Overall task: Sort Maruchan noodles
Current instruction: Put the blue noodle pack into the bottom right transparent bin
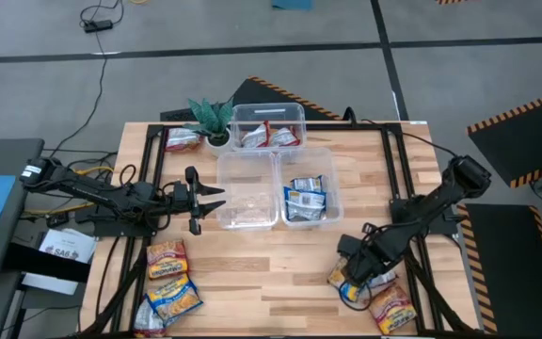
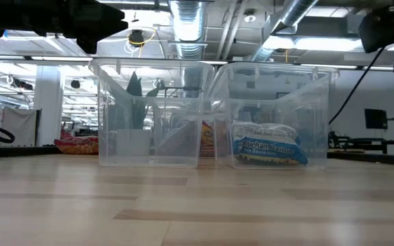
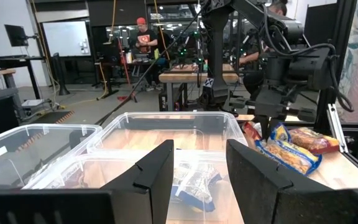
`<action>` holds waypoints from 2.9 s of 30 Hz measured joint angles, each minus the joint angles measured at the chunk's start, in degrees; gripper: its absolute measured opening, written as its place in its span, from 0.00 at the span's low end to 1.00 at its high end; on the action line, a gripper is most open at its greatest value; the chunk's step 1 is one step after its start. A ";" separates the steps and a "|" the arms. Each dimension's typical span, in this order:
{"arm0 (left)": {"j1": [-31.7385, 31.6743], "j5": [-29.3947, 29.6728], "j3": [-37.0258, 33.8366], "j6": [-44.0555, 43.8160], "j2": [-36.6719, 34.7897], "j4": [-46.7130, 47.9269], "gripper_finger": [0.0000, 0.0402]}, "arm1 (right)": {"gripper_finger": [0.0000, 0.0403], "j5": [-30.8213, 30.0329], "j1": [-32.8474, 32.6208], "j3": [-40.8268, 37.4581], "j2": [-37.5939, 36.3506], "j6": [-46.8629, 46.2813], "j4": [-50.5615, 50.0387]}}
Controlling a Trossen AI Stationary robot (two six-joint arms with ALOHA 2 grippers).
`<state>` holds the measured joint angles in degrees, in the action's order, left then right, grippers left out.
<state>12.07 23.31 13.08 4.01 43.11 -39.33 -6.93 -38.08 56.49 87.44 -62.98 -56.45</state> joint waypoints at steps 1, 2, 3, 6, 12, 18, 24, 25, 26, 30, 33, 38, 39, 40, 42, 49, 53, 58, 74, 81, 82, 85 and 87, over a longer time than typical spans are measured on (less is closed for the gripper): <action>-0.01 0.00 0.00 0.00 0.00 0.00 0.34 | 0.04 -0.44 0.22 -0.02 0.00 -0.08 -0.10; -0.01 0.00 0.00 -0.02 0.00 0.00 0.34 | 0.06 -0.73 0.54 -0.01 0.00 -0.27 -0.10; -0.01 0.00 0.00 -0.02 0.00 0.01 0.34 | 0.07 -0.80 0.86 -0.02 0.00 -0.64 -0.09; 0.01 0.00 0.00 -0.04 0.00 0.01 0.34 | 0.15 -0.82 1.73 -0.02 -0.01 -1.09 -0.05; -0.01 0.00 0.00 -0.12 0.00 0.04 0.34 | 0.35 -1.26 2.22 -0.02 -0.02 -0.08 1.19; -0.01 0.00 0.00 -0.13 0.00 0.07 0.34 | 0.51 -0.81 2.09 -0.02 -0.02 4.41 9.55; -0.01 0.00 0.02 -0.13 0.02 1.24 0.34 | 0.55 -0.36 0.46 -0.02 -0.02 6.90 13.42; -0.01 0.00 0.02 -0.13 0.02 1.27 0.34 | 0.55 -0.36 0.11 -0.02 -0.02 6.67 13.62; -0.01 0.00 0.02 -0.13 0.02 1.27 0.34 | 0.54 -0.33 -0.20 -0.02 -0.02 6.31 13.69; -0.01 0.00 0.02 -0.13 0.02 1.29 0.34 | 0.53 -0.29 -1.22 -0.02 0.60 5.09 14.10; -0.01 0.00 0.02 -0.13 0.02 1.29 0.34 | 0.52 0.69 -1.56 -0.04 2.92 5.69 15.70; 0.01 0.03 0.02 -0.13 0.02 1.33 0.34 | 0.51 4.79 -1.13 0.22 8.47 8.07 17.63; -0.01 0.03 0.02 -0.13 0.02 1.33 0.34 | 0.51 5.22 -1.08 0.30 9.35 8.20 17.40; -0.01 0.04 0.02 -0.13 0.02 1.33 0.34 | 0.51 5.45 -0.96 0.42 10.14 8.26 17.12; 0.01 0.22 0.02 -0.13 0.02 1.33 0.34 | 0.51 5.84 -0.63 0.54 11.14 9.32 16.93; -0.01 1.55 0.02 -0.13 0.02 1.40 0.34 | 0.39 6.74 -0.47 0.57 11.53 12.22 16.65; -0.01 1.53 0.02 -0.13 0.02 1.40 0.34 | 0.17 6.61 -0.44 0.50 11.50 12.84 16.07; -0.01 1.51 0.02 -0.13 0.02 1.40 0.34 | 0.03 6.98 -0.34 0.80 11.51 14.09 16.12; -0.01 1.50 0.02 -0.14 0.02 1.36 0.34 | 0.01 -2.35 -2.11 10.23 1.91 18.67 11.61; -0.01 1.49 0.02 -0.13 0.02 1.34 0.34 | 0.01 -11.21 -2.86 10.36 -5.51 24.65 13.87; -0.01 1.49 0.02 -0.14 0.02 1.33 0.34 | 0.01 -12.05 -2.49 10.38 -6.61 25.81 14.51; -0.01 1.49 0.02 -0.21 0.00 1.29 0.34 | 0.01 -13.44 -1.34 10.43 -9.15 26.79 14.33; -0.01 1.49 0.02 -0.22 0.02 1.29 0.34 | 0.03 -13.61 -0.38 10.43 -9.70 25.76 14.43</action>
<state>12.05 24.80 13.10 3.79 43.13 -38.04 -20.54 -38.46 66.92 77.74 -37.22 -42.02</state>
